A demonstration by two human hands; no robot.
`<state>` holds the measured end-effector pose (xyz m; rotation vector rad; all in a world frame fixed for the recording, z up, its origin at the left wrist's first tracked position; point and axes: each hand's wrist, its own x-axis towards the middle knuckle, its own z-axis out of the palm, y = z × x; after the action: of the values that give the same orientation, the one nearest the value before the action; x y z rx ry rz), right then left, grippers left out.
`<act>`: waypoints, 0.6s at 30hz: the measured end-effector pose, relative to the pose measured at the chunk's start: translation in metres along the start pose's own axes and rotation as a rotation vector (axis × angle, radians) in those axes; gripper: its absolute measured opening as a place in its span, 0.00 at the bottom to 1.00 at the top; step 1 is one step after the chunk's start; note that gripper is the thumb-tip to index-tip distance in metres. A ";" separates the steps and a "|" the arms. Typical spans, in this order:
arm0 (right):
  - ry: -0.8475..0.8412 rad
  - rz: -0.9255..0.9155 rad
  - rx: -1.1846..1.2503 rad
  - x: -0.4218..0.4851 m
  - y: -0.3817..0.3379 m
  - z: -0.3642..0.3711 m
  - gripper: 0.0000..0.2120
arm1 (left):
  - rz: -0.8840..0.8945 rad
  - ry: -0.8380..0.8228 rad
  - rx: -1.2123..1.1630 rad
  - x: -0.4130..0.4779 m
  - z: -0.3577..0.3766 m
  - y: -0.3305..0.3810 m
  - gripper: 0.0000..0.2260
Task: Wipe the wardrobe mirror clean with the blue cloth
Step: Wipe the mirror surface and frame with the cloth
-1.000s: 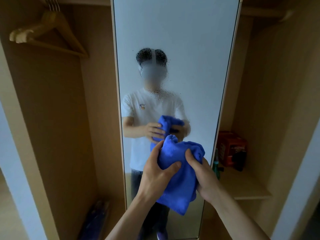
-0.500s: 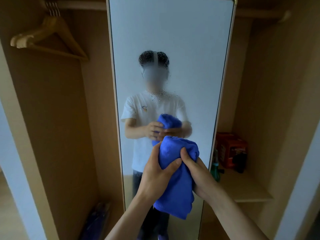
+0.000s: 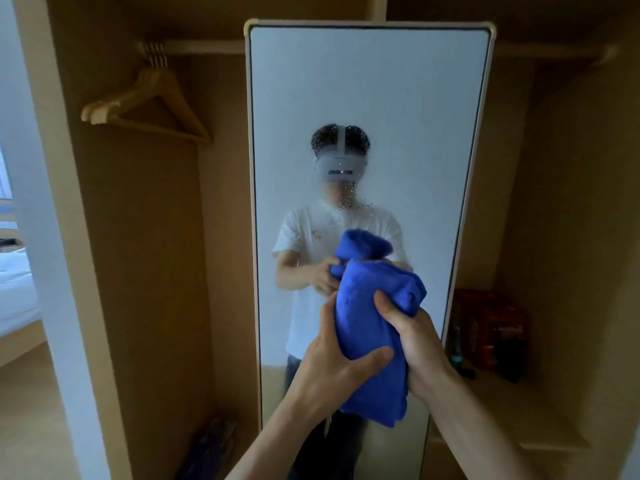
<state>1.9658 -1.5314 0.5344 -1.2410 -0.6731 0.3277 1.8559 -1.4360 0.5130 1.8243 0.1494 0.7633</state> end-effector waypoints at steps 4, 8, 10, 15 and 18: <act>-0.097 0.048 0.053 0.003 -0.004 0.007 0.11 | 0.026 0.081 0.028 0.006 -0.008 0.005 0.35; -0.134 -0.026 -0.033 0.008 -0.016 0.022 0.20 | 0.095 0.133 0.006 0.015 -0.021 0.008 0.35; -0.070 -0.058 -0.070 0.012 -0.025 0.030 0.22 | 0.125 0.128 0.008 0.021 -0.027 0.014 0.33; 0.034 -0.132 -0.140 0.028 -0.049 0.049 0.26 | 0.191 0.092 0.049 0.044 -0.045 0.026 0.33; 0.036 -0.209 -0.214 0.037 -0.061 0.056 0.08 | 0.229 0.061 0.138 0.056 -0.064 0.035 0.34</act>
<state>1.9516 -1.4869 0.6117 -1.3618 -0.8147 0.0607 1.8549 -1.3731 0.5807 1.9719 0.0324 0.9903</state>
